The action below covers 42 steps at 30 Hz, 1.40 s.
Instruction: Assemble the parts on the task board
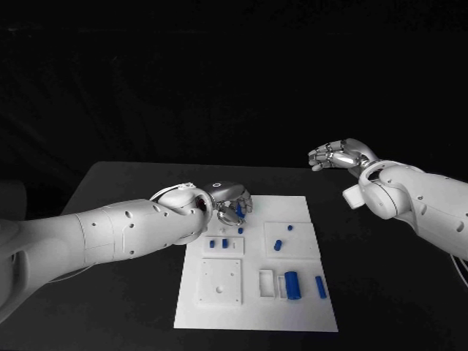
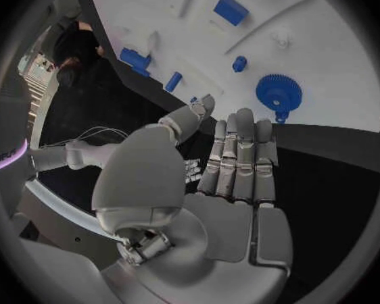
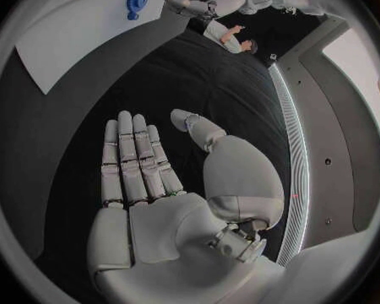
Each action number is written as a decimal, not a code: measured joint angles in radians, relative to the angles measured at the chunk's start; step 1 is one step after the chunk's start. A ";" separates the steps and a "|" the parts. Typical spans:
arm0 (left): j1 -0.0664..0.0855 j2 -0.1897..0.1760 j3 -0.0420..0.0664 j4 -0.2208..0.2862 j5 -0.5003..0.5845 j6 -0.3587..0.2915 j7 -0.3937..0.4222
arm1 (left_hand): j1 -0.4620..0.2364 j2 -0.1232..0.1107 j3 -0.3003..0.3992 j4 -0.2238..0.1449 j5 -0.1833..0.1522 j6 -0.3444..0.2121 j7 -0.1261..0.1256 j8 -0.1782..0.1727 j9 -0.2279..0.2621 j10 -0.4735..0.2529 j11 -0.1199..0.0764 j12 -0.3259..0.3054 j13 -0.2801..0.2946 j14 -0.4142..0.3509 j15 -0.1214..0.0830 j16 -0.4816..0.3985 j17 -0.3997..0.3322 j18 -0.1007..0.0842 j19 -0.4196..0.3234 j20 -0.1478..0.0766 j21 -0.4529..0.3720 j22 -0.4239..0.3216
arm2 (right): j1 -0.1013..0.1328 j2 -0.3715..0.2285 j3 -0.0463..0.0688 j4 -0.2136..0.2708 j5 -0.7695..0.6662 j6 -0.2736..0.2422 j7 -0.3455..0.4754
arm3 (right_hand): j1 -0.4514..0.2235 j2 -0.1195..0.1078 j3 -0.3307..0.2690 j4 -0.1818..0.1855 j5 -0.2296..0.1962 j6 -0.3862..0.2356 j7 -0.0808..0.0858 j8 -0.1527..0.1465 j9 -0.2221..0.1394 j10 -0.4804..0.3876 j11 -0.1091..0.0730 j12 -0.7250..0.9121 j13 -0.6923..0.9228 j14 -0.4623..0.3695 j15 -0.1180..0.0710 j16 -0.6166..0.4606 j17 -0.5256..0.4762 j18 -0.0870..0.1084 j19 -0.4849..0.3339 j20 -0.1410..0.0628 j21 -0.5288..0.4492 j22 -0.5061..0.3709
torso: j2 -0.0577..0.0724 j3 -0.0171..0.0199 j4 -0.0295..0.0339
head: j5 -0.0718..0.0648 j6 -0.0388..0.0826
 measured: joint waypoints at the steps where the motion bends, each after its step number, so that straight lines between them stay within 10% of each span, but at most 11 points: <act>1: 0.000 0.004 0.000 -0.005 -0.013 0.006 0.004 | -0.009 -0.008 -0.013 0.002 0.000 0.000 0.000 0.000 -0.001 0.000 0.000 -0.001 -0.002 0.002 -0.002 0.000 0.002 0.000 0.000 0.000 0.000 0.000 | 0.000 0.000 0.000 0.000 0.000 0.000 0.000 | 0.000 0.000 0.000 0.000 0.000 0.000 0.000 0.000 0.000 0.000 0.000 0.000 0.000 0.000 0.000 0.000 0.000 0.000 0.000 0.000 0.000 0.000 | 0.000 0.0000 -0.0002 | 0.000 0.000; 11: -0.009 0.024 -0.026 -0.040 -0.098 0.039 0.023 | -0.027 -0.015 -0.051 0.010 0.000 -0.013 -0.020 -0.015 -0.015 0.024 -0.006 -0.026 -0.020 0.016 -0.005 0.015 0.010 0.000 0.018 -0.004 0.000 0.000 | -0.001 0.004 0.000 0.001 -0.001 0.000 0.000 | 0.000 0.000 0.000 0.000 0.000 0.000 0.000 0.000 0.000 0.000 0.000 0.000 -0.001 0.000 0.000 0.000 0.000 0.000 0.000 0.000 0.000 0.000 | 0.001 0.0003 -0.0003 | 0.001 -0.003; 42: -0.034 0.057 -0.029 -0.115 -0.181 0.064 0.032 | 0.029 0.075 -0.036 -0.013 0.002 0.054 0.014 -0.004 -0.040 0.071 -0.007 -0.077 -0.069 0.044 -0.014 0.063 0.032 0.000 0.036 -0.007 -0.008 -0.001 | -0.001 0.008 0.000 0.009 -0.001 0.000 0.000 | 0.000 0.000 0.000 0.000 0.000 0.000 0.000 0.000 0.000 0.000 0.000 0.000 -0.001 0.000 0.000 0.000 0.000 0.000 0.000 0.000 0.000 0.001 | 0.001 0.0012 -0.0005 | -0.006 -0.008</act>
